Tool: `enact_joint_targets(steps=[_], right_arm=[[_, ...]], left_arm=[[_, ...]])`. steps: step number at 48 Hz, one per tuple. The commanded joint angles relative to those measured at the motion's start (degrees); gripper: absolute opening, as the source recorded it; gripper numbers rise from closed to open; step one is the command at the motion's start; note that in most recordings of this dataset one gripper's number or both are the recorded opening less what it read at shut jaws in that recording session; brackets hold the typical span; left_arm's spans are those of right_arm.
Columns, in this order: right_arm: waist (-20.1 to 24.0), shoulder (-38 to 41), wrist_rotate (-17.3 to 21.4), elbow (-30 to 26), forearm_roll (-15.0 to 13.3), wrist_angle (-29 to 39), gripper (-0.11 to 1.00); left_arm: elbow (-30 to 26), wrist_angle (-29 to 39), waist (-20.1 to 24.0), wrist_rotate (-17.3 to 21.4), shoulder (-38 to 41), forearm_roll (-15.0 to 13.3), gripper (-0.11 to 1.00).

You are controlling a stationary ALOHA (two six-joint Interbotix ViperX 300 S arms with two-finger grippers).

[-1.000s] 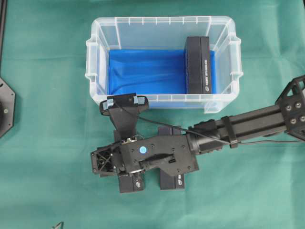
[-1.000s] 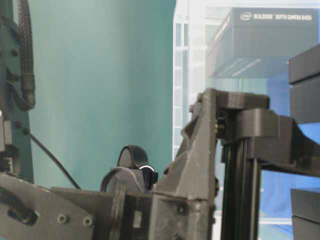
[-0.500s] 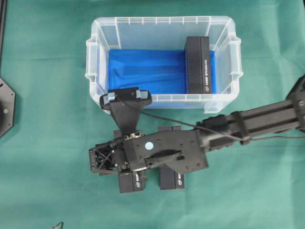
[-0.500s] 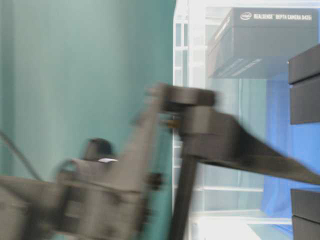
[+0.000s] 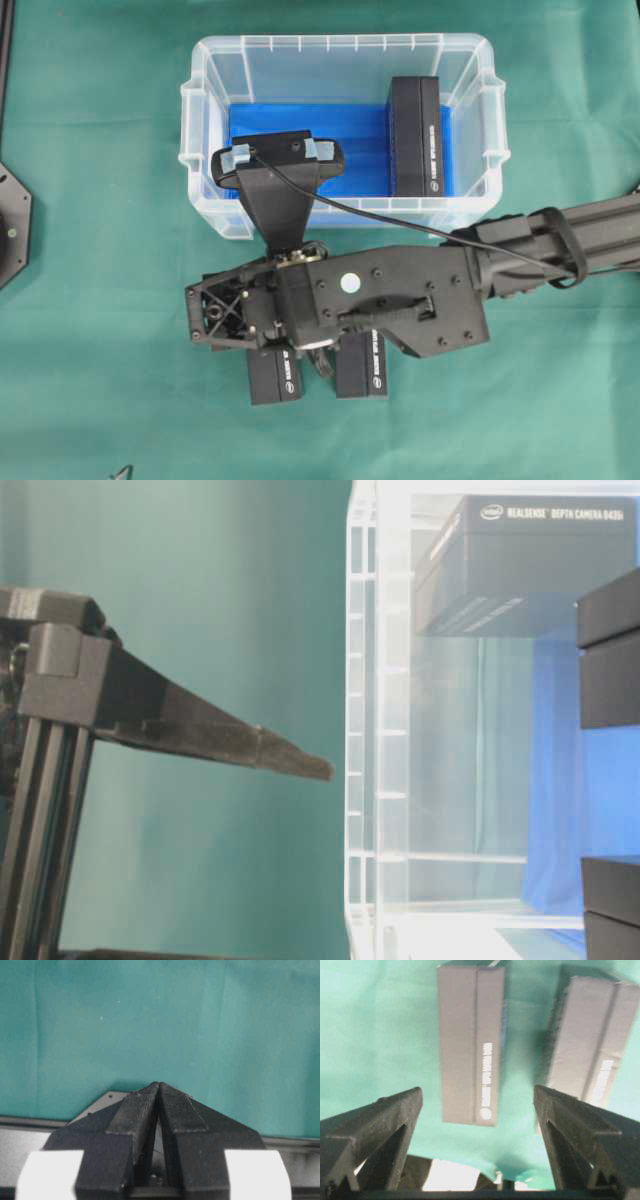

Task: Take the box out of the case with the right arm.
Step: 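Open the right gripper and withdraw it to the right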

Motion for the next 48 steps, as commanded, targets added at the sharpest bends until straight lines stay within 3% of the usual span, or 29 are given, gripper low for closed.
enact_joint_targets(steps=[1,11,24,33,48], right_arm=[[-0.4,-2.9,-0.1,-1.5,-0.4,0.2,0.88],[-0.5,-3.0,-0.2,-1.5,-0.4,1.1,0.86],[0.5,-4.8,-0.2,0.3,-0.3,9.9,0.86],[1.1,-10.5,0.3,9.0,-0.3,8.3,0.86],[2.8,-26.2,4.6,33.1,-0.4,-0.1,0.85]], left_arm=[[-1.0,-0.4,-0.1,0.0,0.2,0.2,0.0],[-1.1,-0.4,0.0,0.0,0.2,0.2,0.0],[-1.0,-0.4,0.0,0.0,0.6,0.2,0.0],[-1.1,-0.4,0.0,0.0,1.7,0.2,0.0],[-1.0,-0.4,-0.1,0.0,2.1,0.2,0.0]])
